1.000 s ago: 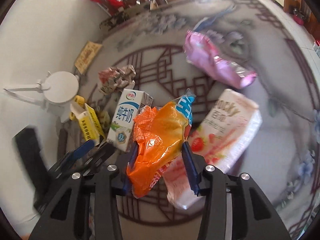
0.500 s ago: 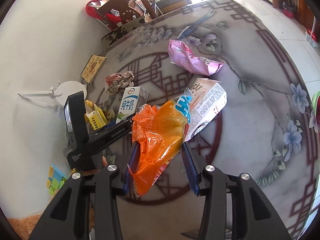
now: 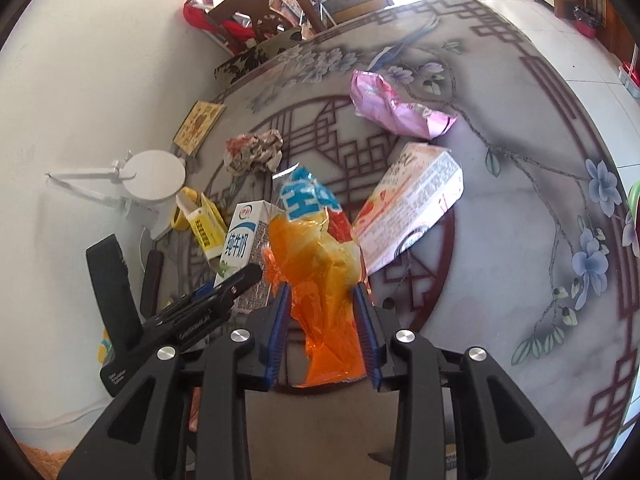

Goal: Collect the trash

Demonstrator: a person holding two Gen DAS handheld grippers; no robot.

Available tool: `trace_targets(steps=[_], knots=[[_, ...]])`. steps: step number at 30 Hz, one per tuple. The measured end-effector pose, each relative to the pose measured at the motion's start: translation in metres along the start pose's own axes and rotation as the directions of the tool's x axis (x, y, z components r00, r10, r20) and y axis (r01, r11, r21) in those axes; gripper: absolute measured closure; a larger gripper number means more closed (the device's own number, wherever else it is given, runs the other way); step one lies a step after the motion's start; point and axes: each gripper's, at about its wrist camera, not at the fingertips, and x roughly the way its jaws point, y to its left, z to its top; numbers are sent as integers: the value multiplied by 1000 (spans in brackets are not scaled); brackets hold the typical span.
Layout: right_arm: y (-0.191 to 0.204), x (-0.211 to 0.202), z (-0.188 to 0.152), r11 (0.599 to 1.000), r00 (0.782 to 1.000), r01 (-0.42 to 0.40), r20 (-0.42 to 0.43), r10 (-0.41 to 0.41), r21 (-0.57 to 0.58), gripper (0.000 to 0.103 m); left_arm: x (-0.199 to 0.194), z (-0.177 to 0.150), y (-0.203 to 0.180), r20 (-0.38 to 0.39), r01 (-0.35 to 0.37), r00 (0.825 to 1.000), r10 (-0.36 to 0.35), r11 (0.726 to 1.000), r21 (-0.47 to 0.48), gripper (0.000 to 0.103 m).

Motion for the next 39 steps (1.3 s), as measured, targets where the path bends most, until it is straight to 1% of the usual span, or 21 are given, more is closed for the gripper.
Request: trace_targets(steps=[2,3,4,6,8,10,14,15,17,18,21,22,23,24,25,29,32,34,35,37,39], knots=[[-2,3,-5,1000,1000,16,-20,-16,-1,65,0,-6,1,-6,-5,1000,5,1000,2,48],[-4,4,-8,1000,1000,18,-24,-18,7,58,2,-11,3,-15,-9,1000,9,1000,3,48],[-6,5,-9,1000,999,20,-28,-19,12,44,4,-13,4,-23,-11,1000,11,1000,1,48],[-8,7,-12,999,998,54,-24,-54,3,41,8,-16,6,-40,-13,999,13,1000,-9,48],[-8,12,-12,995,995,94,-19,-95,-25,29,9,-16,7,-46,-10,999,9,1000,-13,48],[-5,22,-15,988,989,138,-42,-141,-72,25,10,-16,4,-46,-8,999,8,1000,-5,48],[3,39,-27,969,978,187,-63,-200,-161,25,8,-15,0,-39,-6,999,6,1000,8,48],[8,46,-31,954,970,216,-69,-235,-206,26,8,-15,0,-40,-6,999,6,1000,8,48],[13,57,-37,934,956,246,-94,-278,-260,45,9,-15,0,-41,-7,999,8,1000,8,48],[12,59,-39,934,956,237,-109,-273,-266,48,9,-15,0,-42,-9,999,9,1000,8,48],[12,61,-43,940,958,210,-132,-252,-269,46,9,-15,0,-42,-10,999,10,1000,6,48],[12,59,-43,940,960,208,-130,-250,-270,41,9,-15,0,-43,-11,999,11,1000,8,48],[12,56,-43,941,961,206,-125,-246,-270,28,10,-15,0,-45,-11,999,12,1000,9,45],[11,52,-43,940,963,207,-115,-245,-271,24,11,-15,0,-48,-12,999,13,1000,12,40],[11,48,-44,938,963,210,-110,-247,-275,20,13,-15,-1,-51,-12,999,13,1000,15,38],[8,40,-52,915,948,254,-109,-300,-313,19,22,-17,-7,-69,-16,997,18,999,33,29],[-2,47,-65,902,931,277,-139,-337,-331,14,28,-18,-15,-69,-20,997,25,997,73,29],[-7,56,-73,889,917,298,-154,-368,-348,15,32,-18,-18,-69,-34,997,41,995,88,38],[-7,61,-76,880,912,305,-154,-380,-365,19,33,-17,-19,-72,-36,996,43,995,88,50],[-5,64,-79,868,909,314,-143,-392,-384,25,32,-17,-18,-71,-30,997,35,997,76,50],[-1,61,-77,876,920,297,-131,-369,-380,33,29,-17,-19,-59,-30,998,35,996,78,50]])
